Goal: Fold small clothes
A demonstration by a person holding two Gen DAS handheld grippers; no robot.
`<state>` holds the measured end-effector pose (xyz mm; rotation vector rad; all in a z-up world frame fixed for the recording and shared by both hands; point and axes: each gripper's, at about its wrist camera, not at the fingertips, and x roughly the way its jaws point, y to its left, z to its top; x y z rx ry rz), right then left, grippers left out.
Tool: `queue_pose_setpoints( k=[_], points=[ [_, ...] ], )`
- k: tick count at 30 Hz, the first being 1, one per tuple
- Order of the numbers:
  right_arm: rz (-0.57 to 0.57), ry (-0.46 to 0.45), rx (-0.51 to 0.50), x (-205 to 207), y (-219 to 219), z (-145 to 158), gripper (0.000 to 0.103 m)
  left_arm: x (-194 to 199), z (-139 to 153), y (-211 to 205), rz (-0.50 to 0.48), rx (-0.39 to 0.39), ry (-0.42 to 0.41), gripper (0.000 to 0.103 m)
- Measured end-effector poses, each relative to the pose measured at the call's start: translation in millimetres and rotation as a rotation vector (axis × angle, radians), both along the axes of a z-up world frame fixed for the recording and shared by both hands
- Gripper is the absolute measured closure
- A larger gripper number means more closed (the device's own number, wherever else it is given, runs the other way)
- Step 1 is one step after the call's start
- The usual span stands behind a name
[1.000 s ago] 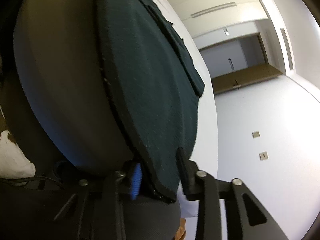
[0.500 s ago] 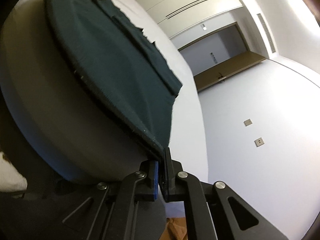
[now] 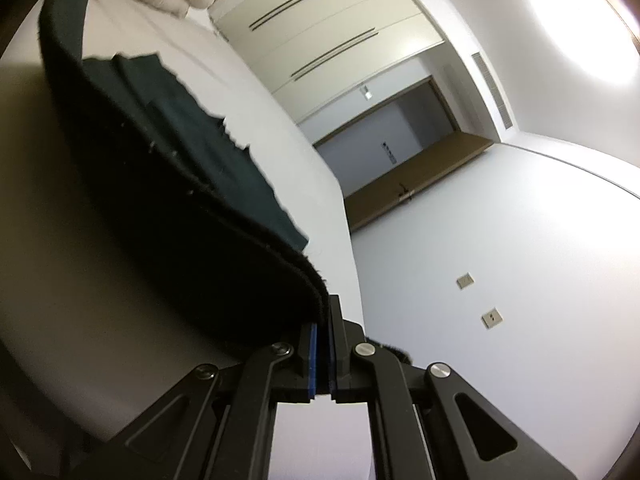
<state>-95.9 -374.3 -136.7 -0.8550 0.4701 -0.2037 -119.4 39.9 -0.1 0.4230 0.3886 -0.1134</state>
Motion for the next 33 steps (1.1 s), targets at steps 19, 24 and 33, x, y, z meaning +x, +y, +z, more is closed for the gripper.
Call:
queue_pose_setpoints(
  k=[19, 24, 33],
  points=[
    [0.029, 0.072, 0.003, 234.8, -10.0, 4.3, 0.099, 243.0, 11.5, -5.7, 0.073, 0.029, 0.084, 0.1],
    [0.017, 0.143, 0.062, 305.1, -12.6, -7.8, 0.099, 324.5, -10.9, -12.0, 0.097, 0.034, 0.166, 0.1],
    [-0.026, 0.366, 0.118, 401.8, -21.2, -60.6, 0.091, 430.6, -89.0, -33.0, 0.117, 0.088, 0.335, 0.094]
  ],
)
